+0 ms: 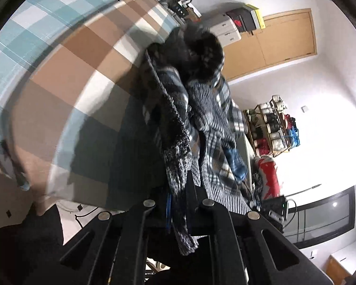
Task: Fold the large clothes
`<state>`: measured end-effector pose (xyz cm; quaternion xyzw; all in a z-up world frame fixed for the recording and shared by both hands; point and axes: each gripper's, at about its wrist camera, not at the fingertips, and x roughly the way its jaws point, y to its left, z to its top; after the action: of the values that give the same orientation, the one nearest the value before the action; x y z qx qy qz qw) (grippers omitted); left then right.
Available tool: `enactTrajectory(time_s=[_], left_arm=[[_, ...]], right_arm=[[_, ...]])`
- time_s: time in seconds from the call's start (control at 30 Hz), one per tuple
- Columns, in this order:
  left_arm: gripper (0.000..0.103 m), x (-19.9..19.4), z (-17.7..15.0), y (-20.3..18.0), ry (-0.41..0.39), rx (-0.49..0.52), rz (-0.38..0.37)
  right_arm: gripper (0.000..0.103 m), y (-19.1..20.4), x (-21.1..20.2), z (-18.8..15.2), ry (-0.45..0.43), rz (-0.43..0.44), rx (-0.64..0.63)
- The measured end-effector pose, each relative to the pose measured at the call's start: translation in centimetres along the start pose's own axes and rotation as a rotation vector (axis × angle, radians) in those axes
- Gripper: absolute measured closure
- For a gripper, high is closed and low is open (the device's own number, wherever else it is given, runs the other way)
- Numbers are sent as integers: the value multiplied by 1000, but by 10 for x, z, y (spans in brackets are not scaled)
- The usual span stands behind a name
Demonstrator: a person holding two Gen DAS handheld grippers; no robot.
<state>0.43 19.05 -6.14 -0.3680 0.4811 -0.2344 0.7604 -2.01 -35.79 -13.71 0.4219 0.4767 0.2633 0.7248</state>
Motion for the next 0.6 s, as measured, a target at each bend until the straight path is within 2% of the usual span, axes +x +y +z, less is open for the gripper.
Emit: enactTrajectory(time_s=[0.13,0.23,0.33,0.4,0.47,0.57,0.6], left_arm=[[100,-18,5,-11,-10,28,-55],[100,-13,24,-23,-24,60,-57],[100,9,36,-31,19,71,-78],[100,25,34,-31,56,82,-41],[99,33,29,-24,89,65,-4],[87,44,16,-5,152,11,42],[76,44,11,3,162,-12,74]], right_arm=[[94,10,-6,-1,-36,58,-4],[94,25,-6,21,-77,121,-33],[94,41,2,50,-98,95,-71],[94,40,11,64,-84,105,-36],[94,40,19,70,-61,37,-37],[93,36,35,68,7,-52,-26],[93,33,39,65,25,-70,-16]])
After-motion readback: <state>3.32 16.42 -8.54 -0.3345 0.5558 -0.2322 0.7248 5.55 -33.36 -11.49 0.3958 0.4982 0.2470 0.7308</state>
